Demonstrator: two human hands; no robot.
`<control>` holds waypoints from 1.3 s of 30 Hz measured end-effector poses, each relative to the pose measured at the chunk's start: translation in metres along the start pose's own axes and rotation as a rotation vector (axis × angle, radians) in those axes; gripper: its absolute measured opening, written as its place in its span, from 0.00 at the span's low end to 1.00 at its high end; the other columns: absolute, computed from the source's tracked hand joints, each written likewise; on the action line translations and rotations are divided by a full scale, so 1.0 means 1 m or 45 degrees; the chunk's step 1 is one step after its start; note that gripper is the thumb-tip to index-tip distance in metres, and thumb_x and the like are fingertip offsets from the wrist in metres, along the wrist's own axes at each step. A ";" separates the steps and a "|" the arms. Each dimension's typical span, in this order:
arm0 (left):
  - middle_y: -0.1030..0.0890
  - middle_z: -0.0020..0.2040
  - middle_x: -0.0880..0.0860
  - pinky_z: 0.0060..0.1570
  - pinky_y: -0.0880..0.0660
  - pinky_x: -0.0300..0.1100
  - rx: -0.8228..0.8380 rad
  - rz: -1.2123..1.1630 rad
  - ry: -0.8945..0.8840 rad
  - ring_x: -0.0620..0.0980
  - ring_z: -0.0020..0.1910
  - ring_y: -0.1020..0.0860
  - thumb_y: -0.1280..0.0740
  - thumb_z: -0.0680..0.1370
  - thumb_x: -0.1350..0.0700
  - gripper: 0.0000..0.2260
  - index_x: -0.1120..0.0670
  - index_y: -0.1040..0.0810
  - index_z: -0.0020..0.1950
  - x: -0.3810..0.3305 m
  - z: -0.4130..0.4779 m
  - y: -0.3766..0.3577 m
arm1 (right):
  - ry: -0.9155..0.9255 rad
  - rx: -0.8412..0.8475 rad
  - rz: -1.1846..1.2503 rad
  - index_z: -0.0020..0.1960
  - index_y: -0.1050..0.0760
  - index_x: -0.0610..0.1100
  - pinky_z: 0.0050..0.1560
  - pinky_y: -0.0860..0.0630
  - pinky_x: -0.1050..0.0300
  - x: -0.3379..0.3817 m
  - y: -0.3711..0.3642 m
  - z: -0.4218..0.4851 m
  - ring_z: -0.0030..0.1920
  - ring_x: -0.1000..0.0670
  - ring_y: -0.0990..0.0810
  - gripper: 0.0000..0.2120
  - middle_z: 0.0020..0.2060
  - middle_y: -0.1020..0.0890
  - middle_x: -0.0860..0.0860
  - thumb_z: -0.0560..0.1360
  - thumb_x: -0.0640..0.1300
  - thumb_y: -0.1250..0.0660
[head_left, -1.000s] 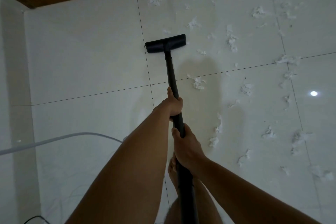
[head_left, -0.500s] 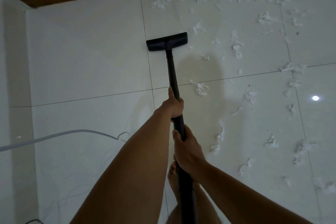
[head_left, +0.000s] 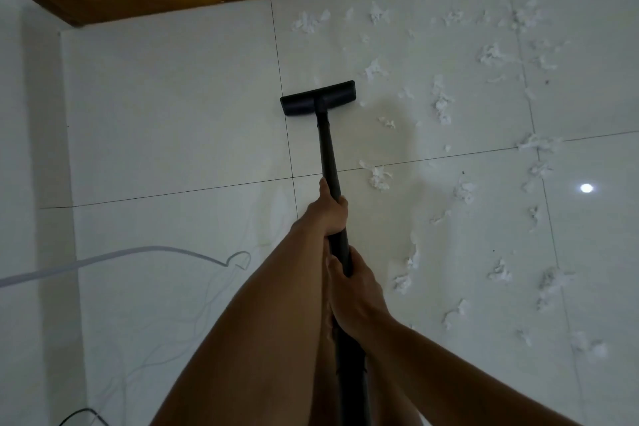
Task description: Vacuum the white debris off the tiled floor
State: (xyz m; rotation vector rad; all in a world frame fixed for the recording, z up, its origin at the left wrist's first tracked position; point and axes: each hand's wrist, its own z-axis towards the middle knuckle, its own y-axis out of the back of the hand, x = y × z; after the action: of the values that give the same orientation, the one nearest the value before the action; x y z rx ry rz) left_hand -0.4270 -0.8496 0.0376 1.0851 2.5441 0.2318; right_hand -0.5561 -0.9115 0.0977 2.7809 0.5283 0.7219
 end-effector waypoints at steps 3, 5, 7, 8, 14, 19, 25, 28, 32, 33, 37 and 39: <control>0.29 0.76 0.60 0.71 0.29 0.55 0.010 0.000 0.006 0.61 0.67 0.23 0.49 0.87 0.45 0.31 0.45 0.66 0.83 0.003 0.007 0.003 | -0.031 0.036 0.009 0.61 0.33 0.67 0.54 0.19 0.40 0.004 -0.003 0.005 0.34 0.48 0.15 0.23 0.31 0.16 0.52 0.71 0.72 0.53; 0.28 0.75 0.61 0.70 0.28 0.56 0.018 0.009 0.008 0.61 0.66 0.23 0.49 0.87 0.45 0.31 0.45 0.66 0.83 0.005 0.015 0.005 | -0.052 0.043 0.011 0.60 0.33 0.67 0.52 0.18 0.40 0.008 -0.007 0.008 0.32 0.47 0.15 0.23 0.30 0.16 0.52 0.71 0.72 0.54; 0.28 0.75 0.62 0.70 0.27 0.57 0.020 0.007 0.011 0.61 0.65 0.22 0.49 0.87 0.45 0.31 0.44 0.66 0.83 0.006 0.024 0.009 | -0.077 0.037 0.025 0.61 0.34 0.68 0.50 0.17 0.39 0.013 -0.010 0.014 0.31 0.46 0.15 0.24 0.29 0.16 0.51 0.70 0.73 0.53; 0.29 0.75 0.62 0.70 0.28 0.57 0.020 0.005 0.010 0.62 0.66 0.22 0.49 0.87 0.45 0.31 0.44 0.66 0.83 0.006 0.027 0.011 | -0.097 0.035 0.036 0.62 0.34 0.68 0.51 0.18 0.39 0.014 -0.012 0.017 0.30 0.46 0.15 0.24 0.29 0.16 0.50 0.70 0.73 0.53; 0.28 0.75 0.62 0.69 0.27 0.55 0.016 0.030 -0.001 0.61 0.65 0.22 0.49 0.87 0.45 0.31 0.44 0.66 0.83 -0.001 0.044 0.034 | -0.119 0.058 0.144 0.69 0.37 0.68 0.39 0.15 0.46 0.038 -0.017 0.033 0.29 0.46 0.16 0.27 0.35 0.16 0.47 0.73 0.75 0.47; 0.29 0.76 0.61 0.68 0.26 0.56 0.018 0.042 -0.030 0.61 0.64 0.21 0.49 0.87 0.45 0.31 0.44 0.67 0.83 -0.017 0.062 0.059 | 0.012 0.016 0.262 0.70 0.33 0.56 0.26 0.21 0.58 0.069 -0.007 0.053 0.27 0.54 0.22 0.16 0.40 0.19 0.44 0.83 0.53 0.42; 0.25 0.71 0.61 0.55 0.20 0.51 0.018 0.021 -0.031 0.60 0.58 0.19 0.49 0.87 0.45 0.32 0.42 0.67 0.82 -0.043 0.080 0.085 | -0.066 0.047 0.402 0.50 0.28 0.53 0.25 0.21 0.57 0.101 0.000 0.075 0.31 0.46 0.23 0.07 0.52 0.22 0.37 0.80 0.55 0.40; 0.25 0.71 0.61 0.49 0.21 0.49 0.023 0.010 -0.037 0.59 0.56 0.20 0.49 0.87 0.45 0.31 0.42 0.67 0.82 -0.052 0.087 0.097 | -0.098 0.059 0.410 0.50 0.28 0.52 0.25 0.23 0.58 0.112 0.002 0.084 0.27 0.47 0.23 0.08 0.53 0.22 0.38 0.80 0.56 0.41; 0.24 0.70 0.61 0.44 0.22 0.47 0.023 0.015 -0.041 0.56 0.49 0.21 0.49 0.87 0.45 0.31 0.42 0.67 0.82 -0.061 0.095 0.108 | -0.120 0.060 0.439 0.49 0.28 0.54 0.25 0.22 0.57 0.126 0.003 0.093 0.28 0.47 0.23 0.08 0.54 0.22 0.37 0.79 0.57 0.41; 0.24 0.70 0.61 0.43 0.23 0.47 0.025 0.017 -0.043 0.56 0.49 0.21 0.49 0.87 0.45 0.31 0.42 0.67 0.82 -0.063 0.097 0.111 | -0.134 0.060 0.442 0.49 0.28 0.55 0.25 0.22 0.57 0.129 0.004 0.095 0.28 0.47 0.23 0.08 0.54 0.22 0.37 0.79 0.57 0.41; 0.24 0.70 0.61 0.44 0.22 0.47 0.022 0.010 -0.051 0.56 0.49 0.21 0.49 0.87 0.45 0.31 0.42 0.67 0.82 -0.071 0.104 0.119 | -0.142 0.068 0.438 0.50 0.28 0.56 0.25 0.23 0.58 0.139 0.008 0.103 0.28 0.47 0.23 0.07 0.54 0.22 0.38 0.80 0.57 0.41; 0.25 0.71 0.61 0.45 0.22 0.48 0.020 0.006 -0.051 0.56 0.49 0.21 0.49 0.87 0.45 0.31 0.42 0.68 0.82 -0.073 0.108 0.122 | -0.135 0.065 0.434 0.51 0.28 0.58 0.25 0.22 0.58 0.142 0.009 0.106 0.28 0.47 0.22 0.06 0.54 0.21 0.39 0.80 0.57 0.42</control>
State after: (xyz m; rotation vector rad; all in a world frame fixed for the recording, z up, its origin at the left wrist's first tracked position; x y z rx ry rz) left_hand -0.2574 -0.8171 -0.0071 1.0904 2.5124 0.1894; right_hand -0.3845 -0.8764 0.0704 2.9722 0.0517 0.6257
